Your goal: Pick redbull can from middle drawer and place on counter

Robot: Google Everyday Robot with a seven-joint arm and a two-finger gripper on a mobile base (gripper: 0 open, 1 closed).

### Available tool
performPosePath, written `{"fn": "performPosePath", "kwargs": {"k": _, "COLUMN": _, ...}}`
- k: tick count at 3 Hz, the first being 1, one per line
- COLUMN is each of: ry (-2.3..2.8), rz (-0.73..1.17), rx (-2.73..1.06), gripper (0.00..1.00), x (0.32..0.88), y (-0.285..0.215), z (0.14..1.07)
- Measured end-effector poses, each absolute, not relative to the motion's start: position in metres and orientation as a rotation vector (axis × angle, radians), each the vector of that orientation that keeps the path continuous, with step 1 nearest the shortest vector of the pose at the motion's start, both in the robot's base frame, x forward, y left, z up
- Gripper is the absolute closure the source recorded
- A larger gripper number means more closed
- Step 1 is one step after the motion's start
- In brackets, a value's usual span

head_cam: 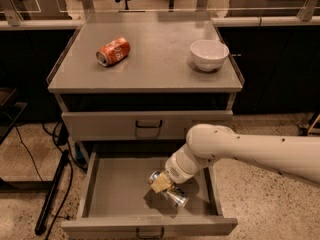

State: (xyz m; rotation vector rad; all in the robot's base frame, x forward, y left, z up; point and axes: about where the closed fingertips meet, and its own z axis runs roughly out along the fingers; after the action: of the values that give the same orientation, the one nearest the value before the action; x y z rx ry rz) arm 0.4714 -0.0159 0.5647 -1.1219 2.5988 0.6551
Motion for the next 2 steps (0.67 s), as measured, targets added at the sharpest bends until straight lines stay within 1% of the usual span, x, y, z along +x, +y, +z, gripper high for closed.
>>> {"fn": "performPosePath", "kwargs": {"k": 1, "ry": 2.585, "rz": 0.636, "rx": -1.124, "gripper": 1.0, "x": 0.4742, "y": -0.0162, "z": 0.574}}
{"fn": "performPosePath", "kwargs": {"k": 2, "ry": 2.57, "rz": 0.655, "rx": -1.141, "gripper": 1.0, "x": 0.4776, "y": -0.0135, "z": 0.5761}}
